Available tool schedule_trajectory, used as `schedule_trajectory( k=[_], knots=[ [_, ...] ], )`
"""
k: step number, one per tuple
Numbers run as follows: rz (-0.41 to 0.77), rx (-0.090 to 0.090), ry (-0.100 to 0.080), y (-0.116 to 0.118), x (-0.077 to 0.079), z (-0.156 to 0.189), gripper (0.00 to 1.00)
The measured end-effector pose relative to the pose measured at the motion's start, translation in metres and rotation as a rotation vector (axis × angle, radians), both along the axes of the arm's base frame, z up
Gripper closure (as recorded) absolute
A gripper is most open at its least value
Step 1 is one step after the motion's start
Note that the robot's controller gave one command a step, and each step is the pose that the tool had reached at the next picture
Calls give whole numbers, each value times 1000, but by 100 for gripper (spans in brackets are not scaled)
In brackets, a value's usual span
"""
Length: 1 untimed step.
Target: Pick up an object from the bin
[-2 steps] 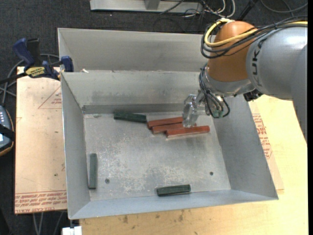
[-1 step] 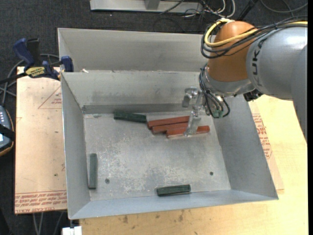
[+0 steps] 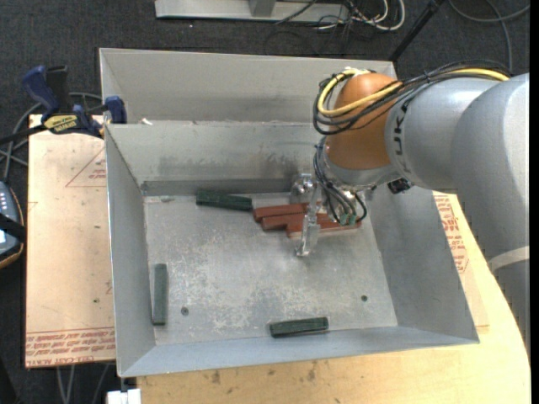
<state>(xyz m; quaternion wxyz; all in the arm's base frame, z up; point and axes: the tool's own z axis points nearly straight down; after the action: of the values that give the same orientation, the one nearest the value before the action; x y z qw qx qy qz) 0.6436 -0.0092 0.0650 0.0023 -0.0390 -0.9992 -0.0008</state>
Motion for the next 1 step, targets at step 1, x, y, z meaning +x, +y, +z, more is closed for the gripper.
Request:
schedule_trajectory(
  k=[1],
  knots=[
    [0, -1, -8, -1, 3, 6, 100]
  ],
)
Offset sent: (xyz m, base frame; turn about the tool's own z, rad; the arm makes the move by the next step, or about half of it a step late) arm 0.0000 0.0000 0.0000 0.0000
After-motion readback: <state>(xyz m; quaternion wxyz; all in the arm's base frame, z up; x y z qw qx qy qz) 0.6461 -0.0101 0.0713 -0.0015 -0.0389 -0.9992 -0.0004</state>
